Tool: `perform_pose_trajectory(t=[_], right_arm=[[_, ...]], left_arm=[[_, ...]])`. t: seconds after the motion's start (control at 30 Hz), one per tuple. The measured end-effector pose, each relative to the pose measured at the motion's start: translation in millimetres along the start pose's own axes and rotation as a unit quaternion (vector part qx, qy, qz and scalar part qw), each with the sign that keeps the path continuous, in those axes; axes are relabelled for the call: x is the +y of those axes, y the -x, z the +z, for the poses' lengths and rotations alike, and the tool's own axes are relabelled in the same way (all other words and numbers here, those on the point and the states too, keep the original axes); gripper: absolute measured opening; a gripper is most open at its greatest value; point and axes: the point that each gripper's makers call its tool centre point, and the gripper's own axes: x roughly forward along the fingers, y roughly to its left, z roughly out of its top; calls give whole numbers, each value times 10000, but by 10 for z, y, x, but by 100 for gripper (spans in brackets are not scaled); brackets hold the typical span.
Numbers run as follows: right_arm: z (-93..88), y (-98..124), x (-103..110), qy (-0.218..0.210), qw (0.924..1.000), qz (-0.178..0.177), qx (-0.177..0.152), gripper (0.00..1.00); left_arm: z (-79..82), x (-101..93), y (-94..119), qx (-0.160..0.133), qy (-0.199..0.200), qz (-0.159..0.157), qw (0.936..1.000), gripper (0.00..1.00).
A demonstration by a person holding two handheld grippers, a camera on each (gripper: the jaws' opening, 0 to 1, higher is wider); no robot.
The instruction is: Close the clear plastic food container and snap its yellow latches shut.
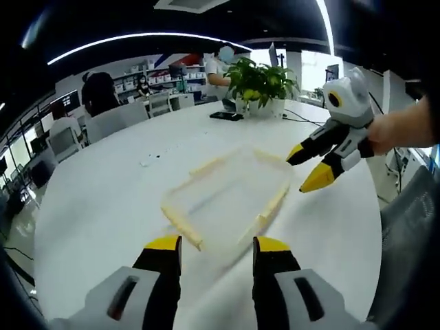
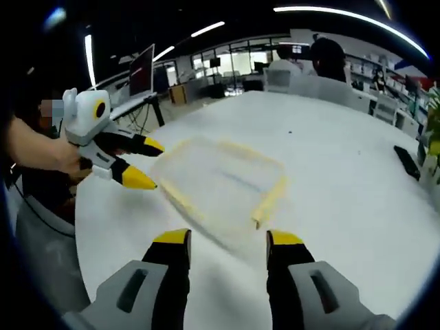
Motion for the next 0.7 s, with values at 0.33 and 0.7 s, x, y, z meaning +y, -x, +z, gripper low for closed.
perform_pose_trajectory(t=[0.33, 0.7], right_arm=[[-62, -204, 40, 293, 9994, 96, 137, 41], [-93, -240, -5, 432, 9990, -5, 85, 38]], left_arm=[[-74, 25, -117, 142, 22, -13, 9999, 34], [-121, 8, -157, 200, -57, 1, 9998, 30]])
